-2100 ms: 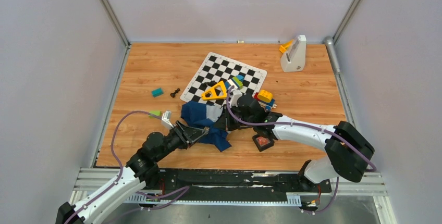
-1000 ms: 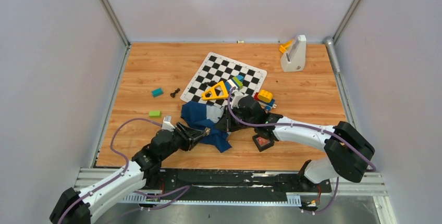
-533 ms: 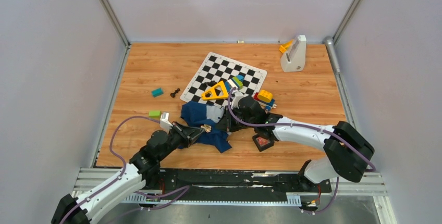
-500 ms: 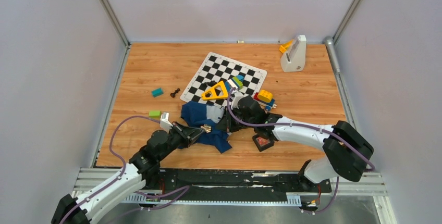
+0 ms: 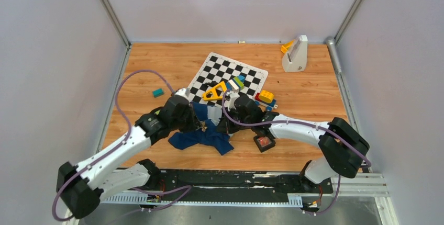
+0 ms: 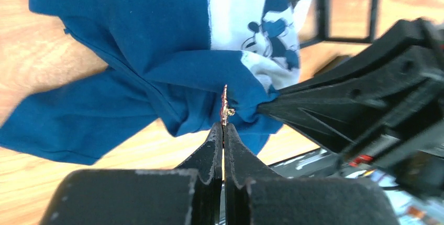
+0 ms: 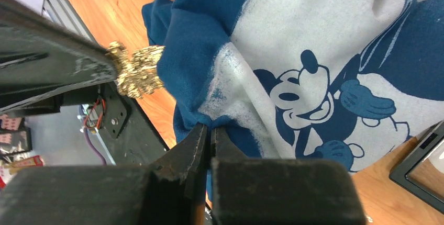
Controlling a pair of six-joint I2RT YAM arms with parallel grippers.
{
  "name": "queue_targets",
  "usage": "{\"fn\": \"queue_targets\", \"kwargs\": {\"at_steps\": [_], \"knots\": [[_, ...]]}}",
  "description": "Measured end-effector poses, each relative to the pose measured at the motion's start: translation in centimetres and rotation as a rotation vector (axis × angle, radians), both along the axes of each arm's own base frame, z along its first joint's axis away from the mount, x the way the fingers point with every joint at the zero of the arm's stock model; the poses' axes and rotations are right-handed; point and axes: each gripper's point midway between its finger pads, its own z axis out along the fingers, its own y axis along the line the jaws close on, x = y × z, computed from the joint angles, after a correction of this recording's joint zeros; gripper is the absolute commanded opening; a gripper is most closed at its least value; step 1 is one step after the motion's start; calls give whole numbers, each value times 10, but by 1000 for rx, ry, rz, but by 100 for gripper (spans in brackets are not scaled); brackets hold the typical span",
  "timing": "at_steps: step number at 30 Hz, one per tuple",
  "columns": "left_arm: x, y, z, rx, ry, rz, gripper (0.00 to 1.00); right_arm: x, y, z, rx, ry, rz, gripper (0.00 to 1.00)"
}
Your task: Remove the brooch from the garment
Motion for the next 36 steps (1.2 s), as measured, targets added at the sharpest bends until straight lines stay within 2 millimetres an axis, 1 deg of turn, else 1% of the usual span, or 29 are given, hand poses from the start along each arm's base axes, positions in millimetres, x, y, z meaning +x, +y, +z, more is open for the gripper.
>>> {"fn": "queue_targets", "kwargs": {"at_steps": [2, 4, 5, 6, 7, 9, 11, 13, 15, 16, 18, 21, 23, 26, 29, 32, 36], "knots": [[2, -3, -6, 100, 45, -71, 0, -2, 0, -1, -12, -15, 25, 0], [0, -5, -15, 166, 82, -143, 0, -3, -1, 0, -18, -24, 45, 3], [-3, -4, -19, 188, 94, -175, 0, -4, -1, 1, -18, -30, 55, 8], [-7, -3, -21, 203, 99, -208, 0, -5, -1, 3, -16, -35, 62, 15], [-9, -2, -21, 209, 97, -227, 0, -6, -1, 4, -13, -38, 69, 21], [-12, -2, -13, 204, 59, -270, 0, -8, -1, 9, -4, -40, 76, 29], [-14, -2, 0, 181, -10, -304, 0, -9, -2, 17, 18, -37, 79, 38], [-16, -3, 17, 136, -98, -327, 0, -10, -4, 28, 59, -27, 74, 52], [-18, -4, 29, 93, -168, -342, 0, -9, -9, 41, 117, -13, 59, 71], [-19, -5, 34, 70, -198, -348, 0, -8, -13, 47, 153, -3, 44, 75], [-21, -8, 40, 30, -243, -359, 0, -7, -18, 56, 214, 19, 9, 76], [-22, -14, 45, -20, -283, -370, 0, -5, -23, 64, 290, 54, -40, 71], [-22, -18, 49, -58, -305, -374, 0, -6, -20, 70, 333, 82, -48, 69], [-23, -24, 59, -125, -347, -375, 0, -7, -12, 84, 409, 114, -36, 66], [-24, -30, 73, -198, -391, -373, 0, -8, -5, 92, 463, 144, -20, 62], [-24, -35, 85, -248, -415, -372, 0, -9, -2, 100, 499, 154, -12, 55], [-25, -38, 92, -284, -421, -375, 0, -9, 1, 111, 543, 147, 0, 46]]}}
